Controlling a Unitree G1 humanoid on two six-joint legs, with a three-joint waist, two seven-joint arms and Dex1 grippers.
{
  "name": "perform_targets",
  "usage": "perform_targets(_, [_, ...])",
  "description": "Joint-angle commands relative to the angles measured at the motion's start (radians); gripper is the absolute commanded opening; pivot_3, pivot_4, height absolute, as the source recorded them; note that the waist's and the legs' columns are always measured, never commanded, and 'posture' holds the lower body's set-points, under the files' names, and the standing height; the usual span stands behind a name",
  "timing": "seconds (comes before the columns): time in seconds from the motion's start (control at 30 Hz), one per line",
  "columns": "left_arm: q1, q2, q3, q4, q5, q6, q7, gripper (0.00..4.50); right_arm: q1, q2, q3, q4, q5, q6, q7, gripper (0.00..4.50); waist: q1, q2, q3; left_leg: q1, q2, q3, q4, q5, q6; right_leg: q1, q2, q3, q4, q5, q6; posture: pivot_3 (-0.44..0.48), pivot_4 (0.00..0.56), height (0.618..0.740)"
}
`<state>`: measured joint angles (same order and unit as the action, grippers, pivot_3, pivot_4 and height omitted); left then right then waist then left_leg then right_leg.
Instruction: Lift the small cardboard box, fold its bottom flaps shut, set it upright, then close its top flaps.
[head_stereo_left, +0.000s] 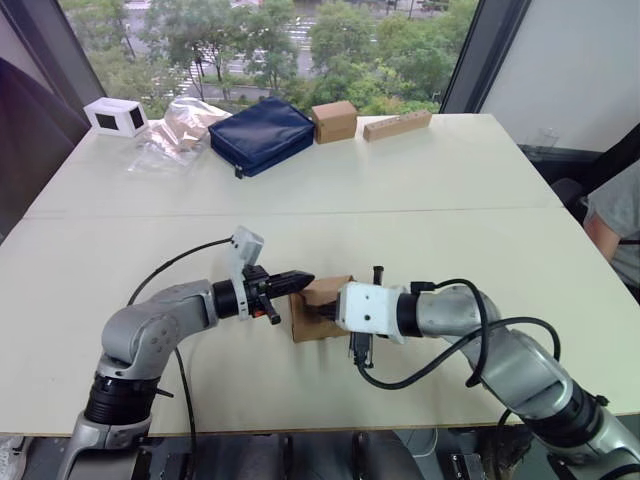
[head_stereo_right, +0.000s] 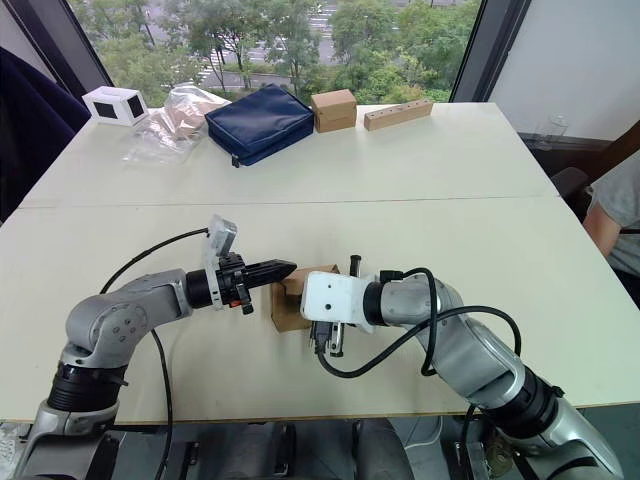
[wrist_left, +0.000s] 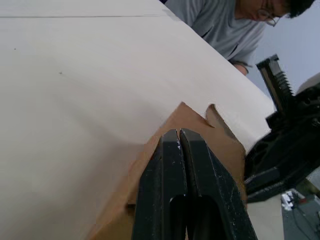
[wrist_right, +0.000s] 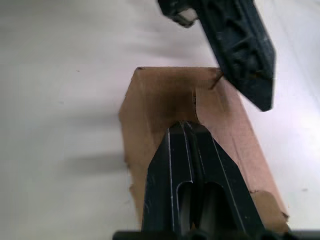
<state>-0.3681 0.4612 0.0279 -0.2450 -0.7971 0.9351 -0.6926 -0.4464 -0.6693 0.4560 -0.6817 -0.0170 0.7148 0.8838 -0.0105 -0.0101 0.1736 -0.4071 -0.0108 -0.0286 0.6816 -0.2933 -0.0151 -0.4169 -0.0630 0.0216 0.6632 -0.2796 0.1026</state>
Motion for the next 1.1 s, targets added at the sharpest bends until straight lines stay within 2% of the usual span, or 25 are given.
perform_targets(0.03, [-0.011, -0.002, 0.029, -0.013, -0.020, -0.002, 0.003, 0.03, 0.004, -0.025, -0.067, -0.068, 0.051, 0.010, 0.022, 0.00, 0.000, 0.000, 0.000, 0.000, 0.000, 0.000, 0.000, 0.000, 0.000, 0.000, 0.000, 0.000, 0.000, 0.000, 0.000, 0.000, 0.150, 0.740])
perform_targets(0.27, [-0.006, -0.004, 0.027, -0.014, -0.020, -0.003, 0.005, 0.03, 0.005, -0.034, -0.076, -0.080, 0.067, 0.011, 0.009, 0.00, -0.001, 0.000, 0.000, 0.000, 0.000, 0.000, 0.000, 0.000, 0.000, 0.000, 0.000, 0.000, 0.000, 0.000, 0.000, 0.000, 0.150, 0.740])
perform_targets(1.1, [0.007, -0.025, 0.045, -0.020, -0.039, 0.003, 0.037, 0.03, -0.035, -0.007, 0.013, 0.033, -0.013, -0.063, -0.032, 0.00, 0.000, 0.000, 0.000, 0.000, 0.000, 0.000, 0.000, 0.000, 0.000, 0.000, 0.000, 0.000, 0.000, 0.000, 0.000, 0.000, 0.150, 0.740])
